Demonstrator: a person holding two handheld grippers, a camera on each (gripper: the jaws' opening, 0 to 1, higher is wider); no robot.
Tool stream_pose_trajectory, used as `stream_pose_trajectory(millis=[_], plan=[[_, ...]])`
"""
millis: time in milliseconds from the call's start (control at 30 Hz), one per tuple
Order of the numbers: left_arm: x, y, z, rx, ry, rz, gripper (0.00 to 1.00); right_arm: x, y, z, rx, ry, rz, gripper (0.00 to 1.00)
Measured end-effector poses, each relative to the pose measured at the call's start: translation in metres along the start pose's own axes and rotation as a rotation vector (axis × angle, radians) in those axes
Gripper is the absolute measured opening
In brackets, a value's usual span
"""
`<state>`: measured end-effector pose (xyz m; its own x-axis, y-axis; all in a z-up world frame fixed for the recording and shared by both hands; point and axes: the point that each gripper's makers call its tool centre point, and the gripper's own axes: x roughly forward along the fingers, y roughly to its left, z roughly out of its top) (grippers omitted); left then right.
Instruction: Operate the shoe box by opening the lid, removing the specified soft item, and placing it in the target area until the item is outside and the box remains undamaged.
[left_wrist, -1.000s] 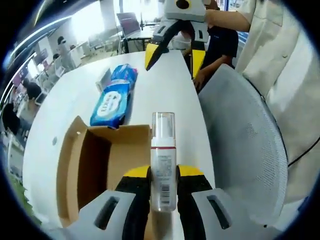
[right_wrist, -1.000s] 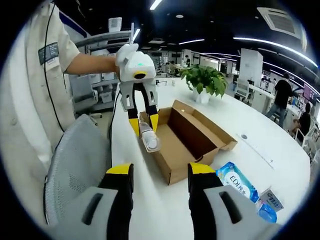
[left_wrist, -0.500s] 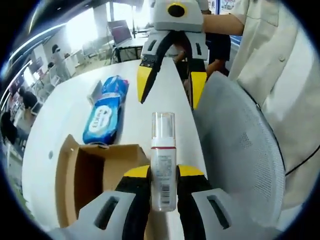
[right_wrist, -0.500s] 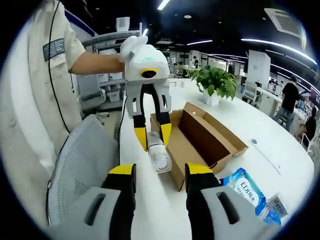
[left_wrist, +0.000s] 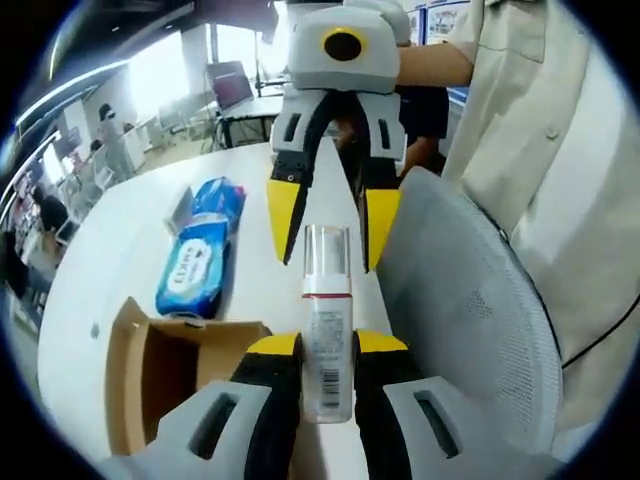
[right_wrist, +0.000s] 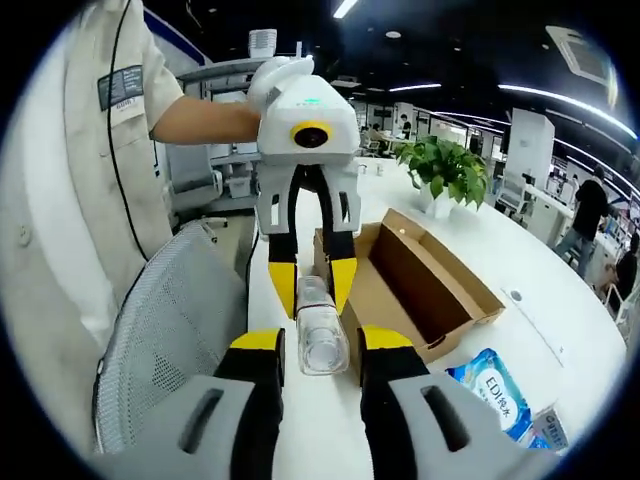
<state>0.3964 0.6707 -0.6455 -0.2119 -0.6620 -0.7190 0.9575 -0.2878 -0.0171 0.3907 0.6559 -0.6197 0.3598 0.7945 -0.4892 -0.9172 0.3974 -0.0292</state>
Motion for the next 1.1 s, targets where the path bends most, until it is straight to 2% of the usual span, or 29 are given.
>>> stream_pose_trajectory(millis=[133, 267, 1100], plan=[[0.0, -0.001, 0.004, 0.007, -0.028, -0.005, 0.17, -0.001, 0.0, 0.003, -0.006, -0.009, -0.005, 0.19], [0.001, -0.002, 0.006, 0.007, -0.048, -0.007, 0.17, -0.002, 0.001, 0.003, -0.015, -0.007, -0.01, 0.18], [0.008, 0.004, 0.016, 0.049, -0.083, 0.002, 0.18, -0.012, -0.005, 0.008, 0.005, 0.04, -0.004, 0.15]])
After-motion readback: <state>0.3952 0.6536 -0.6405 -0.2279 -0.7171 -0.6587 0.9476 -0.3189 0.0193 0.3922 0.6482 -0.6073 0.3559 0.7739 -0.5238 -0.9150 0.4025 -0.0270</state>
